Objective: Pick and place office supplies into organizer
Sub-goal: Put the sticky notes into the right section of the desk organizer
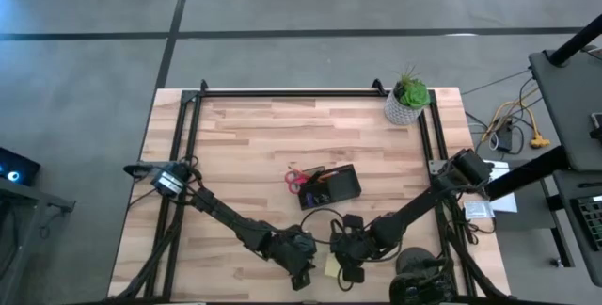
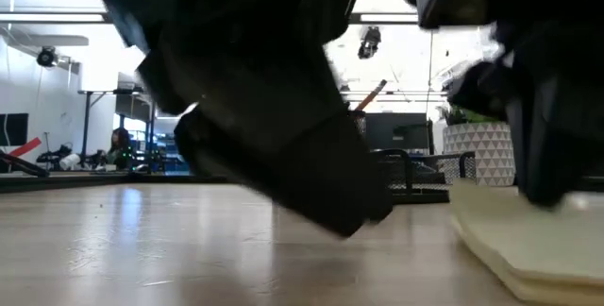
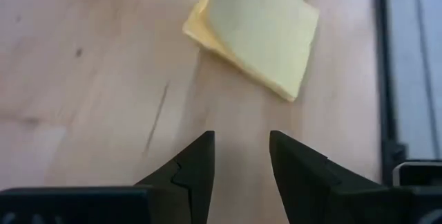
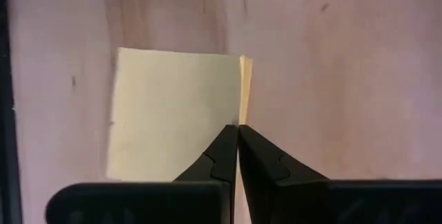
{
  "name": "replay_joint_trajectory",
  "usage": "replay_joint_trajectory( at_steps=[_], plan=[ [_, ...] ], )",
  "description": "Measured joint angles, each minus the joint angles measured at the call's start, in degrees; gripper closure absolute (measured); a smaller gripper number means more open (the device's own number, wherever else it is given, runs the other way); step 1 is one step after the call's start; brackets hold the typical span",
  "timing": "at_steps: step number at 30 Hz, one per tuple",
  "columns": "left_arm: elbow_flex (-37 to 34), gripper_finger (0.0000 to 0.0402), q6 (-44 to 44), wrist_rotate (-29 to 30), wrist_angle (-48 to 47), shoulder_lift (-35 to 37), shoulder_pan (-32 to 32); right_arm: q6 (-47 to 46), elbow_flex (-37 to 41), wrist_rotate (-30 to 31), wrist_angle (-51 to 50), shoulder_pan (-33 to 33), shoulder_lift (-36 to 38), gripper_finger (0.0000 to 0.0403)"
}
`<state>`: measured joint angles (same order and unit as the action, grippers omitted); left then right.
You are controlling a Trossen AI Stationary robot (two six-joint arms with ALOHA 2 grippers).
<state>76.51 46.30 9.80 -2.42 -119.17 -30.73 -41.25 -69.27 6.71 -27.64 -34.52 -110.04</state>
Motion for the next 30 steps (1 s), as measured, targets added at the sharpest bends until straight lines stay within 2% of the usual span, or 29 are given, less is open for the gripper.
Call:
replay_joint_trajectory(
  at_steps=[7,13,16,22,25,30],
  plan=[
    [-0.33,0.0279,1.43,0.08,-1.06,0.07,-0.23,0.05,-2.39,7.57,-6.67,0.09,3.97,0.0395],
    [-0.26,0.0279,1.47,1.38,-1.1,0.09,-0.21,-5.49,-5.19,18.26,-21.97,0.42,7.3,0.0395],
    [-0.26,0.0279,1.52,1.44,-1.09,0.11,-0.19,-12.98,-5.6,23.44,-29.13,0.92,9.76,0.0395],
    [-0.26,0.0279,2.3,1.54,-0.89,0.15,-0.21,-37.1,-4.87,34.42,-43.55,1.63,15.04,0.0395],
    [-0.26,0.0279,2.91,1.66,-0.49,0.15,-0.21,-43.37,-3.56,36.4,-44.43,3.06,17.97,0.0395],
    [-0.26,0.0279,2.91,2.44,0.39,0.15,-0.21,-42.68,0.21,36.97,-36.55,6.48,20.73,0.0395]
  ],
)
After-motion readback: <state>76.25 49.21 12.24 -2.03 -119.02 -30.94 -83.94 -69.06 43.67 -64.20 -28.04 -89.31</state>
